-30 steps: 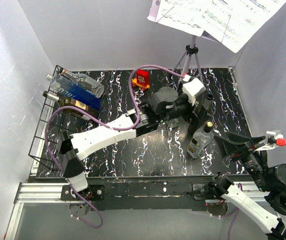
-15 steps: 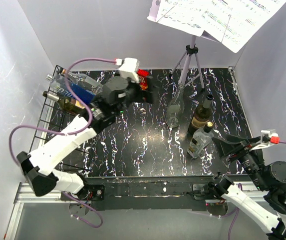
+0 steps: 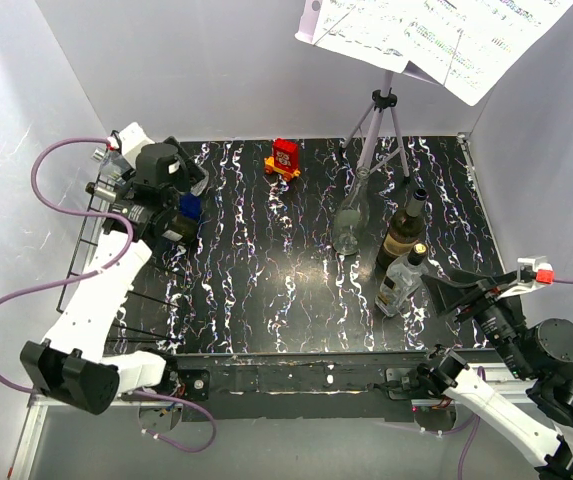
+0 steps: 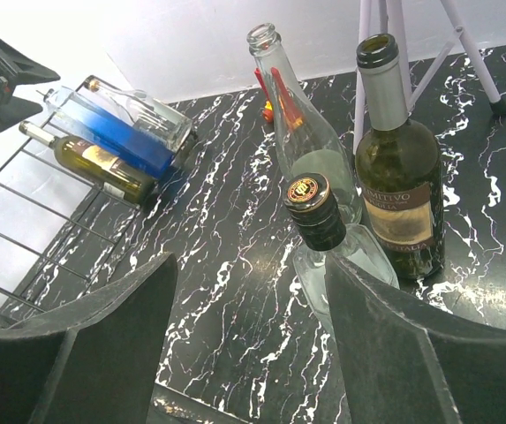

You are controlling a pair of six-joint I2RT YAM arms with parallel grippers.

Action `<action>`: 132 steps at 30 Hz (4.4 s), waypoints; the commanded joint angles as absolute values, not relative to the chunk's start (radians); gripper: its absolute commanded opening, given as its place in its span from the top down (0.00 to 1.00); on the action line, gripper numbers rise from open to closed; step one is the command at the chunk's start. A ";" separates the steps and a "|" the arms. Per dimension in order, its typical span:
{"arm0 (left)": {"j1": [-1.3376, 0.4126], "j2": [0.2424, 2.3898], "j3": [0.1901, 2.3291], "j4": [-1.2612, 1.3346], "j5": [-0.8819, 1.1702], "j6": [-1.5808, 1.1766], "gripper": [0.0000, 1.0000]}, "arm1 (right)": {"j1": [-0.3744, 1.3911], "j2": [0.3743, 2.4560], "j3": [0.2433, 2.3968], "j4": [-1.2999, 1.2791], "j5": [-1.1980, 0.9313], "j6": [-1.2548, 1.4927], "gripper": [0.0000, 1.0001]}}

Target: Take the wine bottle off the wine rack

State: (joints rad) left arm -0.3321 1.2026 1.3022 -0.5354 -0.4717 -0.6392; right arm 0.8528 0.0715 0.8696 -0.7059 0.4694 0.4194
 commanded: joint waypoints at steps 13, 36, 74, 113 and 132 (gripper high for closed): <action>-0.003 1.388 1.447 -0.770 -0.646 -0.882 0.52 | 0.856 0.077 0.894 -0.706 0.495 0.440 0.25; 0.124 1.572 1.437 -0.681 -0.730 -0.856 0.62 | 0.856 0.040 0.887 -0.716 0.551 0.410 0.25; 0.132 1.471 1.397 -0.515 -0.732 -0.715 1.00 | 0.856 0.063 0.891 -0.683 0.558 0.397 0.26; -0.100 0.967 1.095 -0.243 0.258 -0.164 1.00 | 0.856 0.058 0.871 -0.681 0.518 0.451 0.27; -0.831 1.170 1.134 -0.106 0.267 -0.075 1.00 | 0.856 0.063 0.870 -0.680 0.512 0.453 0.27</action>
